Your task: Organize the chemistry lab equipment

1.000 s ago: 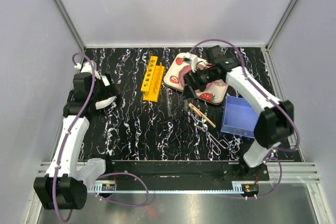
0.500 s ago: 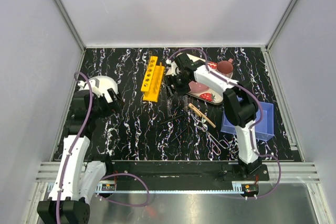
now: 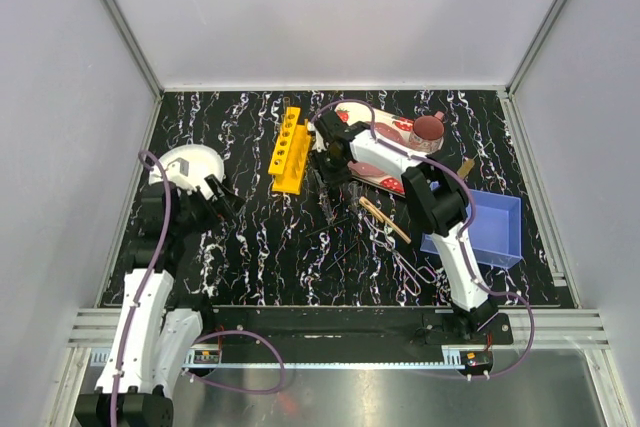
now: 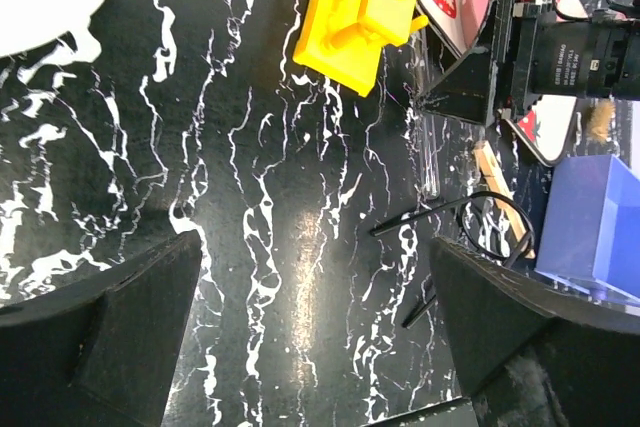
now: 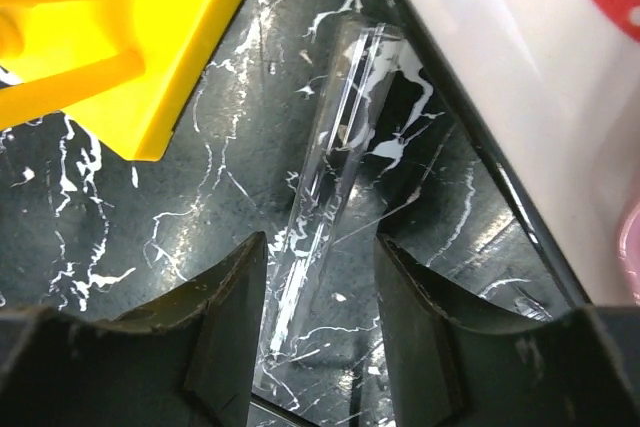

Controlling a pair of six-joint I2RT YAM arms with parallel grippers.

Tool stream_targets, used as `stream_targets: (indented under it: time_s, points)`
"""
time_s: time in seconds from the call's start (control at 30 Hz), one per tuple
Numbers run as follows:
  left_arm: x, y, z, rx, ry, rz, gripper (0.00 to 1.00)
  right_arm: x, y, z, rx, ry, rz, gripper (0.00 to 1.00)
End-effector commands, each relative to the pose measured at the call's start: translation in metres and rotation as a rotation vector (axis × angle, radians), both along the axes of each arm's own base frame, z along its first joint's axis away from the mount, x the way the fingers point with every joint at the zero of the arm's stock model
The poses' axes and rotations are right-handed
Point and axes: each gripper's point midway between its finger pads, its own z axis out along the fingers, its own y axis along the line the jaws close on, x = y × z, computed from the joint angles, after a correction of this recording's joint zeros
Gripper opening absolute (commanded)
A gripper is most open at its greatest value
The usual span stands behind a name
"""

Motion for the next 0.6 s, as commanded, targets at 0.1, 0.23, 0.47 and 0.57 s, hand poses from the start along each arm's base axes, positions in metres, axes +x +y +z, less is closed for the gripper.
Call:
stream_targets:
  time_s: [0.1,0.23,0.47,0.57]
  points:
    - [-0.001,-0.019,0.003,-0.178,-0.037,0.006,0.99,0.012,0.002,-0.005,-0.075,-0.083,-0.02,0.47]
    - [-0.003,-0.027,0.002,-0.24,-0.038,-0.01,0.99,0.01,-0.002,-0.008,-0.113,-0.1,-0.013,0.34]
    - [-0.004,-0.047,0.003,-0.378,-0.019,-0.078,0.99,0.006,0.005,0.011,-0.054,-0.112,0.033,0.23]
    - [-0.003,-0.057,0.008,-0.448,-0.015,-0.116,0.99,0.006,0.015,0.037,0.01,-0.141,0.072,0.21]
